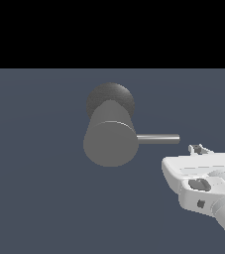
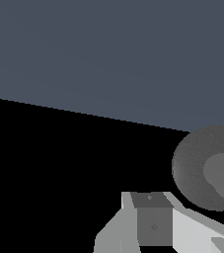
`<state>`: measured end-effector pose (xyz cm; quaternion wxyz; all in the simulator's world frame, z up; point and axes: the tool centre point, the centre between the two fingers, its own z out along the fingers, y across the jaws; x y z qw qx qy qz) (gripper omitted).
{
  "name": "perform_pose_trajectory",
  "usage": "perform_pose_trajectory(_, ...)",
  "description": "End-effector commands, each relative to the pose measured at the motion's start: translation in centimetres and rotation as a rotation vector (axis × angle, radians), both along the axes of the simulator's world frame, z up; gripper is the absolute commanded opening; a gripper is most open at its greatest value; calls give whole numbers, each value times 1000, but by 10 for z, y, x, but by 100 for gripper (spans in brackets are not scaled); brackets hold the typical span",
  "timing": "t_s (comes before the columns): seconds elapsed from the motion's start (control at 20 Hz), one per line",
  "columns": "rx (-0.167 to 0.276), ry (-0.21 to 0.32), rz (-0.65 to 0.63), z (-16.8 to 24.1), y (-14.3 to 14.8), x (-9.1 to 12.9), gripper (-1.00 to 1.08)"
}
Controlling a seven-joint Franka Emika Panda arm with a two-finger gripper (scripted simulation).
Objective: Turn on the faucet by rotating a designated handle.
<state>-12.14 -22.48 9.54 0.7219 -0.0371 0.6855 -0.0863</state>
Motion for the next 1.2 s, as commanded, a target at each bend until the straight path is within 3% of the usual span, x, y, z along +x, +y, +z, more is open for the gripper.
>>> perform_pose_trajectory(0.0, 2, -1, 7, -1, 6, 3, -100)
perform_pose_trajectory(0.25, 4, -19, 27, 5, 21, 10, -100)
perform_pose_trajectory(0.45, 35, -17, 47, 5, 34, 12, -100)
perform_pose_trajectory(1.15, 129, 54, 74, -21, 63, 7, -100)
